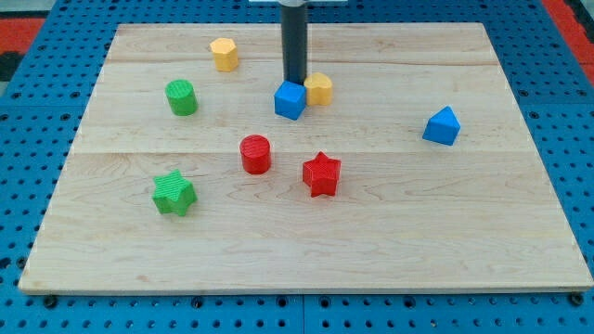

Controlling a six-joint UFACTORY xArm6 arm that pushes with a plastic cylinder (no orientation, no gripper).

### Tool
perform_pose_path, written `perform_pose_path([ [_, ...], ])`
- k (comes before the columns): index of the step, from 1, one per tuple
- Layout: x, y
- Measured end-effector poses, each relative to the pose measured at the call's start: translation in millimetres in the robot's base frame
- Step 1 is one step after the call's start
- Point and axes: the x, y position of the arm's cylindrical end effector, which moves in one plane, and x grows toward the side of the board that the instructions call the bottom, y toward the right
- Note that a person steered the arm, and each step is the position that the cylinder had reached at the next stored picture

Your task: Nudge the yellow heart to the bottom right of the blue cube

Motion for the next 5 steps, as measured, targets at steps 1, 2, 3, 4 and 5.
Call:
perform_pose_path([
  [1,4.2,35.7],
  [2,27.7,-0.5],
  [3,42.8,-13.1],
  [4,55.3,36.9],
  [5,52.0,93.7],
])
